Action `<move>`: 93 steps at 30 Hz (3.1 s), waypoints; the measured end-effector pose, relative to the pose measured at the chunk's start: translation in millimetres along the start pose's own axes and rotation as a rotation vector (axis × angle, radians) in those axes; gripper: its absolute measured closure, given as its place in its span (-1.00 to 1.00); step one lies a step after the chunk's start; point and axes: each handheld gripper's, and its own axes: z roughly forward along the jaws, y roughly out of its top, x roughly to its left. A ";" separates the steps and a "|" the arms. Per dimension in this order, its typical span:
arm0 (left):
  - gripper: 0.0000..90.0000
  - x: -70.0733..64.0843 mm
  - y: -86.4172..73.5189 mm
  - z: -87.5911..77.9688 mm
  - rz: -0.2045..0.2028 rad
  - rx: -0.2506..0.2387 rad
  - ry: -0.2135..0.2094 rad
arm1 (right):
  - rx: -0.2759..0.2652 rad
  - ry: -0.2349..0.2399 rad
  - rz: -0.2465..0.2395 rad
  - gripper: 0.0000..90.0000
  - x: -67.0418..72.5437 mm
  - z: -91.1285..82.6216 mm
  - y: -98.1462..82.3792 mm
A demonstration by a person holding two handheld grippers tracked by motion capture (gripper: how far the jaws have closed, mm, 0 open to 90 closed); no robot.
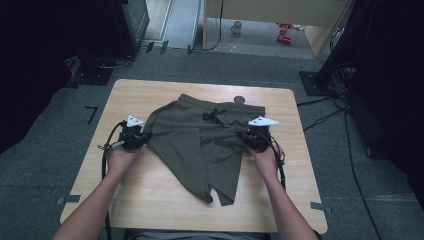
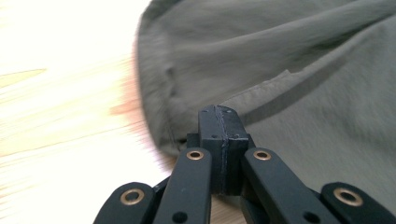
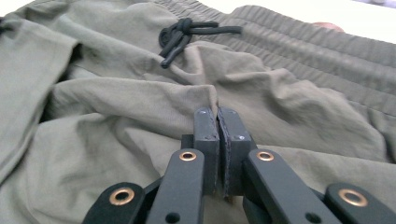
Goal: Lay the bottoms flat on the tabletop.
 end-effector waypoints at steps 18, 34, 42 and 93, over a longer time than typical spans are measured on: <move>1.00 17.6 -13.5 -9.7 -0.048 -0.015 -0.009 | 0.033 -0.163 0.095 0.82 -64.5 -32.9 -40.0; 0.41 -31.3 11.4 -29.3 0.024 -0.050 -0.131 | -0.010 -0.026 0.073 0.39 -2.6 -56.4 -14.5; 0.39 -58.0 -2.1 -11.6 0.055 -0.016 -0.189 | 0.065 0.019 0.047 0.28 21.2 -26.6 -34.9; 0.16 -52.8 9.1 8.9 0.032 -0.040 -0.130 | 0.022 0.016 -0.020 0.35 50.5 20.2 24.0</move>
